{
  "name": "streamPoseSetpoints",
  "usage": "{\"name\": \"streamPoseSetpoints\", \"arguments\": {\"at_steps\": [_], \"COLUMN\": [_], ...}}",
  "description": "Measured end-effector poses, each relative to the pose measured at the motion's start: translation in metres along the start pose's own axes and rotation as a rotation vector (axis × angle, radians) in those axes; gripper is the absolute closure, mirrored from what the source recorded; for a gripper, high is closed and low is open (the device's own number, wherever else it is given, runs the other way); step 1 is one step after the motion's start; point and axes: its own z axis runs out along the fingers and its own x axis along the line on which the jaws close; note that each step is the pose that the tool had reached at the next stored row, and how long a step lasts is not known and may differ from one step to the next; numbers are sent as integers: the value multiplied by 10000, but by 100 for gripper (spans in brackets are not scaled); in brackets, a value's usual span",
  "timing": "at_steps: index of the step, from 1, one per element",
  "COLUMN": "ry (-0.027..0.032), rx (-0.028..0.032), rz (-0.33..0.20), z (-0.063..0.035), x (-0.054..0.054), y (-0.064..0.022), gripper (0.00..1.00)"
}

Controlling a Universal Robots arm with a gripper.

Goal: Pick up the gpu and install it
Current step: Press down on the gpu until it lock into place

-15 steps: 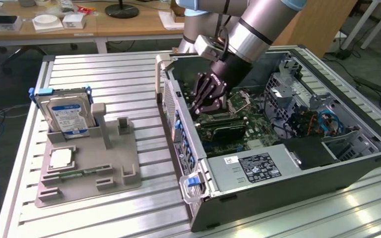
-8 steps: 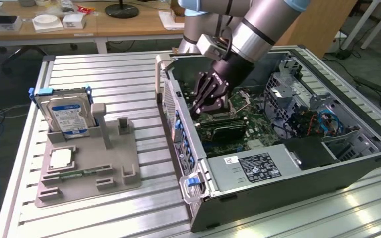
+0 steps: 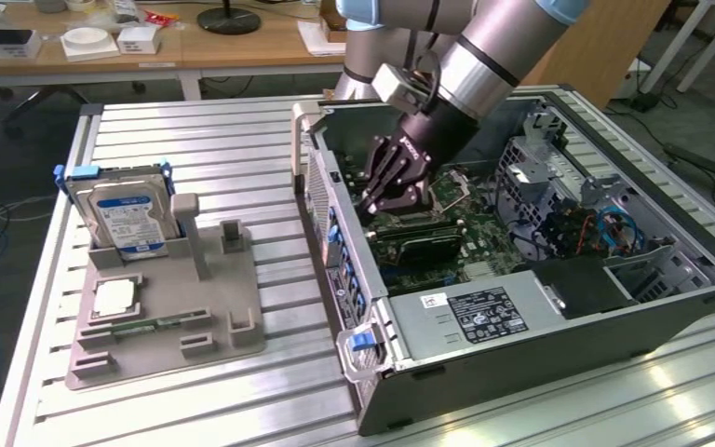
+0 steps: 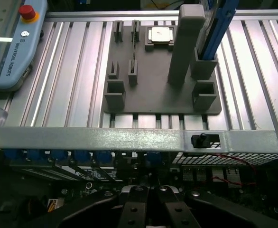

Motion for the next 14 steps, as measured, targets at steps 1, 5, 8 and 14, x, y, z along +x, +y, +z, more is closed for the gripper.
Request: {"name": "streamPoseSetpoints", "arguments": {"at_steps": [1,5,8,14], "ry": [5,16,25,42], "rx": [0,1,3,-15], "rz": [-6,-27,-43,-55], "z": [2,6,8,-1], "x": [3,8,17,41], "y": [0,-3,-4,-33], "gripper": [90,90,90,90]}}
